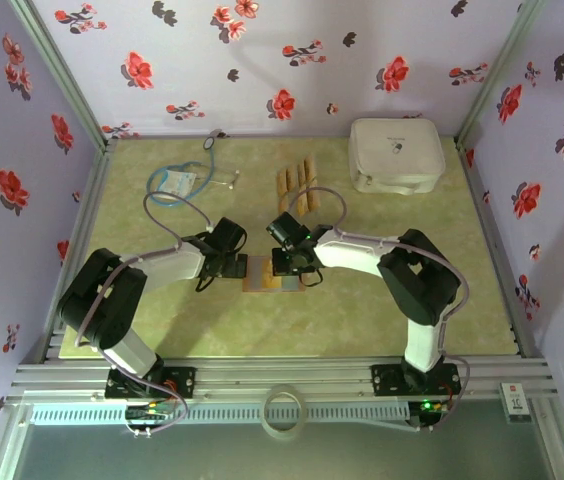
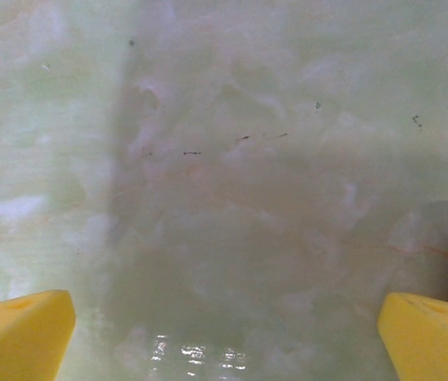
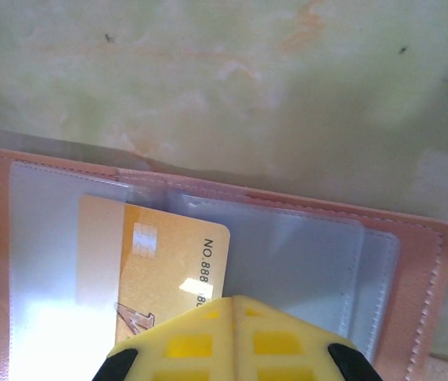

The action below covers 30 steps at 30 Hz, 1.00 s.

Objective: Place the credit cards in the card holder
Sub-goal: Insert the credit card into the card slot.

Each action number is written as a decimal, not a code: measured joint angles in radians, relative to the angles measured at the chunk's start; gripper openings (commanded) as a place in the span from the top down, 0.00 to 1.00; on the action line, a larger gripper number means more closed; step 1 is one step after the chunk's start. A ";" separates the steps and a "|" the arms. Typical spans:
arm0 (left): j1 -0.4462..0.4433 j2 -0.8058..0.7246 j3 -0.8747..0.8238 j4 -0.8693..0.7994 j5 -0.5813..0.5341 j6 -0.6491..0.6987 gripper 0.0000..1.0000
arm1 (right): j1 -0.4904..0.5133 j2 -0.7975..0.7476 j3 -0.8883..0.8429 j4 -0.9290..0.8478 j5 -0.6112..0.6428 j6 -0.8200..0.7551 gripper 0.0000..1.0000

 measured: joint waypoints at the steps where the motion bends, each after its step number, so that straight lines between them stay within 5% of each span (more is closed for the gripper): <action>1: -0.001 0.000 0.000 0.000 0.000 0.000 0.00 | 0.003 0.006 0.006 0.000 0.000 0.000 1.00; 20: -0.014 -0.004 -0.003 0.010 0.000 0.000 0.00 | 0.052 0.069 0.095 -0.008 -0.020 0.002 1.00; 30: 0.016 -0.152 -0.047 -0.006 0.000 -0.009 0.00 | 0.051 -0.010 0.069 -0.044 0.026 0.000 1.00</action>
